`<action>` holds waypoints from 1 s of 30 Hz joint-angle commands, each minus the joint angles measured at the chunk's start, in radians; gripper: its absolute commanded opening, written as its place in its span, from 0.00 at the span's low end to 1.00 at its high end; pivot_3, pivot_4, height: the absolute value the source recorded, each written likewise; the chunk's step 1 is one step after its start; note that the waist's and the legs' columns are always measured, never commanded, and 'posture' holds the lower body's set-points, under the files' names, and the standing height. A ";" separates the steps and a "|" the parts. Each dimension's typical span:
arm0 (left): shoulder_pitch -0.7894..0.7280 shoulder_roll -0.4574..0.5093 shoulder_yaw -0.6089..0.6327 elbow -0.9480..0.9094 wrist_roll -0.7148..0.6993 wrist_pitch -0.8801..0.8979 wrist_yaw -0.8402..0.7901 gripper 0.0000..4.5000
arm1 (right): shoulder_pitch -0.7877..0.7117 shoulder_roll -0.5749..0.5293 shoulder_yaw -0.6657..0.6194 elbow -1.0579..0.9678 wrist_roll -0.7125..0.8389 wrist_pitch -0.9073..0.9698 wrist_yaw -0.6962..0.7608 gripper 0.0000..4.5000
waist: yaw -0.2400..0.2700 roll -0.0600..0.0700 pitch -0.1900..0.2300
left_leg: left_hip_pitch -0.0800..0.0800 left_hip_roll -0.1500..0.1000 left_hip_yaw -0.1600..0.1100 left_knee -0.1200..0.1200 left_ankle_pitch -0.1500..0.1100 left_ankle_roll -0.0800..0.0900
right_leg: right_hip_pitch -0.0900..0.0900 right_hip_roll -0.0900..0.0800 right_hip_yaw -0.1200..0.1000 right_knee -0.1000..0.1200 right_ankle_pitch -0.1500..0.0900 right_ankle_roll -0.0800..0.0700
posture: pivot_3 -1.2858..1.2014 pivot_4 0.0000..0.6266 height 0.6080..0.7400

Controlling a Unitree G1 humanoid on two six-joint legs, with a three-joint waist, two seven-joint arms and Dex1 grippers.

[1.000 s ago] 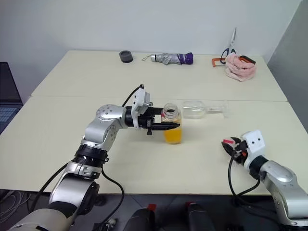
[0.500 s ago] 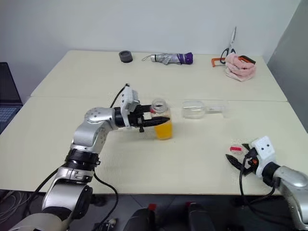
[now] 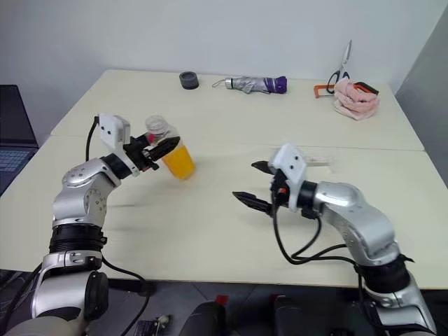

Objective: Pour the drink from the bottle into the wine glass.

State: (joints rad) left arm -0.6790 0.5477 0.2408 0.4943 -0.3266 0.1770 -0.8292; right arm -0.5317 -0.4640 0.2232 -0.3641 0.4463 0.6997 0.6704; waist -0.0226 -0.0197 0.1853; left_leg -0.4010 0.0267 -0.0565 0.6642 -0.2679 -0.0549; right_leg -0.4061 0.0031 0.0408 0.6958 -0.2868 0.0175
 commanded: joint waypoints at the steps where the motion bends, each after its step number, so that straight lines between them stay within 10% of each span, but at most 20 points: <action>1: -0.051 0.021 0.018 0.021 0.002 -0.057 0.015 0.44 | -0.044 0.023 0.032 0.018 -0.040 -0.035 0.007 1.00 | 0.000 0.000 0.000 | 0.000 0.000 0.000 0.000 0.000 0.000 | 0.000 -0.001 0.000 0.000 0.000 0.000 | 0.52 0.24 1.00; 24: -0.102 -0.035 0.009 0.186 0.077 -0.166 0.218 0.44 | -0.135 0.158 0.062 0.090 -0.143 -0.044 -0.020 1.00 | -0.009 0.000 0.000 | 0.001 0.000 0.000 0.000 0.000 0.000 | -0.001 0.002 0.000 0.002 0.000 0.000 | 0.52 0.24 1.00; 30: -0.106 -0.036 0.011 0.190 0.071 -0.167 0.243 0.87 | -0.137 0.180 0.048 0.084 -0.150 -0.033 -0.043 1.00 | -0.009 0.000 0.000 | 0.001 0.000 0.000 0.000 0.000 0.000 | -0.001 0.002 0.000 0.002 0.000 0.000 | 0.52 0.24 1.00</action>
State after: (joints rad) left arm -0.7604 0.5056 0.2414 0.7037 -0.2559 0.0312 -0.5970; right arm -0.6490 -0.2914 0.2945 -0.2572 0.2957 0.6722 0.6316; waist -0.0316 -0.0197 0.1852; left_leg -0.3999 0.0271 -0.0564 0.6643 -0.2678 -0.0550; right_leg -0.4066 0.0051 0.0407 0.6981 -0.2866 0.0175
